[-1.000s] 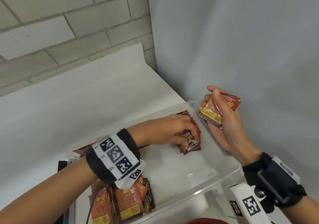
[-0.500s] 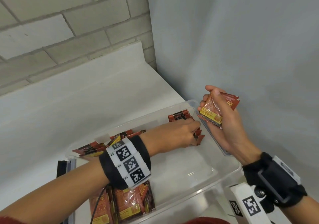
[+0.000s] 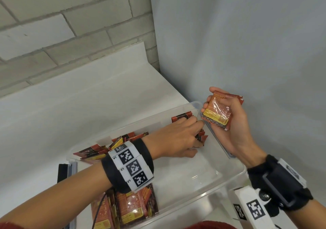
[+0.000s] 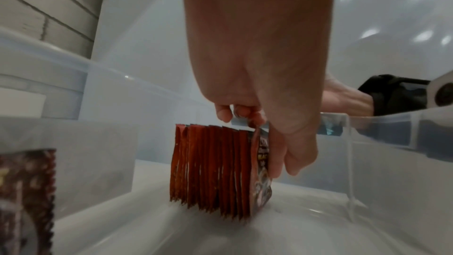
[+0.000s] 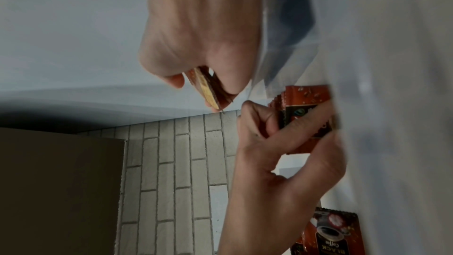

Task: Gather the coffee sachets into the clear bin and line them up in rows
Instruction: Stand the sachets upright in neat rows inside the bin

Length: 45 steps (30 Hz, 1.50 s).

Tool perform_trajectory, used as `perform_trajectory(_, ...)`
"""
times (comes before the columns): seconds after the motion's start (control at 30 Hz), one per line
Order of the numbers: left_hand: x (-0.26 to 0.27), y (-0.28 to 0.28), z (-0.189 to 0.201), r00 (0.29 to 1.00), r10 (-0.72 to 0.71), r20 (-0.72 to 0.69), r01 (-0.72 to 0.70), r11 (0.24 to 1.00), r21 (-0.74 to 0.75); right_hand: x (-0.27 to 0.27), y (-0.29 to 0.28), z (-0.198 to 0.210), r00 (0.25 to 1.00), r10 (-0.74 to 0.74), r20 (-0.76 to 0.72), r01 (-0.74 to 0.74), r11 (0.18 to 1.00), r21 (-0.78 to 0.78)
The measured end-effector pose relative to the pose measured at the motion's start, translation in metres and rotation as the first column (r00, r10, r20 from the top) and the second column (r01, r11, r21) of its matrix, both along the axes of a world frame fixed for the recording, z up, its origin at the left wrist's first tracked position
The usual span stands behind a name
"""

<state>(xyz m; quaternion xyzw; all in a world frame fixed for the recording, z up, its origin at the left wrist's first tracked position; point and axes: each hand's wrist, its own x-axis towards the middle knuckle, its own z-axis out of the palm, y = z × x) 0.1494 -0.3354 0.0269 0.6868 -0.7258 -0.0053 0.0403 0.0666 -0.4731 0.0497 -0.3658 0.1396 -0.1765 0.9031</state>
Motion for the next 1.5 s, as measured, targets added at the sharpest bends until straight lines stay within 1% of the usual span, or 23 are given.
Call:
perform_trajectory(0.1, 0.002, 0.000, -0.003, 1.000, -0.026, -0.011, 0.026, 0.999, -0.020, 0.000, 0.000, 0.000, 1.000, 0.012, -0.005, -0.012, 1.000, 0.000)
perform_trajectory(0.13, 0.003, 0.000, -0.004, 0.999, -0.024, -0.040, 0.023, 1.000, -0.020, 0.001, 0.000, 0.000, 1.000, 0.011, -0.006, -0.011, 1.000, 0.001)
perform_trajectory(0.27, 0.004, -0.001, 0.000, 0.976, -0.001, -0.219, 0.007, 1.000, 0.028, 0.002, 0.002, 0.002, 1.000, 0.001, -0.015, -0.001, 0.999, -0.038)
perform_trajectory(0.33, 0.006, -0.001, 0.006, 0.943, 0.035, -0.332, -0.027, 0.999, 0.028, 0.001, 0.002, 0.003, 1.000, -0.005, -0.023, 0.003, 0.996, -0.087)
perform_trajectory(0.37, 0.009, -0.001, 0.010, 0.914, 0.070, -0.400, -0.062, 0.998, 0.034, 0.002, 0.003, 0.002, 1.000, -0.011, -0.028, 0.008, 0.994, -0.108)
perform_trajectory(0.43, 0.016, 0.004, 0.021, 0.834, 0.167, -0.526, -0.158, 0.985, 0.063, 0.001, 0.003, 0.002, 0.999, -0.025, -0.034, 0.019, 0.989, -0.148)
perform_trajectory(0.53, 0.023, 0.011, 0.037, 0.711, 0.302, -0.635, -0.315, 0.944, 0.096, 0.001, 0.002, 0.001, 0.999, -0.044, -0.031, 0.037, 0.978, -0.207)
perform_trajectory(0.6, 0.023, 0.013, 0.045, 0.609, 0.357, -0.709, -0.406, 0.908, 0.108, 0.001, 0.002, 0.000, 0.999, -0.044, -0.030, 0.036, 0.970, -0.239)
perform_trajectory(0.67, 0.023, 0.014, 0.049, 0.507, 0.373, -0.777, -0.462, 0.879, 0.120, 0.000, 0.003, 0.000, 0.999, -0.024, -0.027, 0.016, 0.964, -0.266)
perform_trajectory(0.73, 0.023, 0.014, 0.052, 0.427, 0.360, -0.830, -0.483, 0.866, 0.128, -0.001, 0.005, 0.000, 1.000, 0.009, -0.023, -0.015, 0.959, -0.283)
perform_trajectory(0.8, 0.022, 0.013, 0.054, 0.362, 0.307, -0.880, -0.486, 0.868, 0.103, -0.002, 0.006, 0.001, 0.999, 0.035, -0.020, -0.039, 0.955, -0.293)
perform_trajectory(0.83, 0.022, 0.011, 0.054, 0.348, 0.277, -0.896, -0.487, 0.870, 0.080, -0.002, 0.006, 0.002, 0.999, 0.042, -0.015, -0.044, 0.955, -0.294)
perform_trajectory(1.0, 0.021, 0.008, 0.055, 0.337, 0.202, -0.920, -0.510, 0.860, 0.002, -0.001, 0.007, 0.003, 0.998, 0.060, 0.017, -0.052, 0.953, -0.298)
perform_trajectory(1.13, 0.024, 0.013, 0.060, 0.327, 0.131, -0.936, -0.522, 0.851, -0.064, -0.001, 0.005, 0.000, 0.997, 0.074, -0.038, -0.082, 0.938, -0.337)
perform_trajectory(1.27, 0.027, 0.018, 0.063, 0.384, 0.078, -0.920, -0.477, 0.870, -0.125, -0.002, 0.004, 0.001, 0.987, 0.146, -0.061, -0.158, 0.944, -0.290)
perform_trajectory(1.37, 0.028, 0.017, 0.061, 0.398, 0.051, -0.916, -0.457, 0.877, -0.150, -0.004, 0.007, 0.004, 0.972, 0.217, -0.087, -0.234, 0.909, -0.345)
perform_trajectory(1.47, 0.031, 0.016, 0.056, 0.441, 0.077, -0.894, -0.468, 0.870, -0.156, -0.005, 0.008, 0.006, 0.971, 0.213, -0.107, -0.238, 0.898, -0.370)
perform_trajectory(1.5, 0.030, 0.017, 0.056, 0.436, 0.081, -0.896, -0.476, 0.866, -0.153, -0.004, 0.008, 0.007, 0.974, 0.202, -0.105, -0.227, 0.903, -0.365)
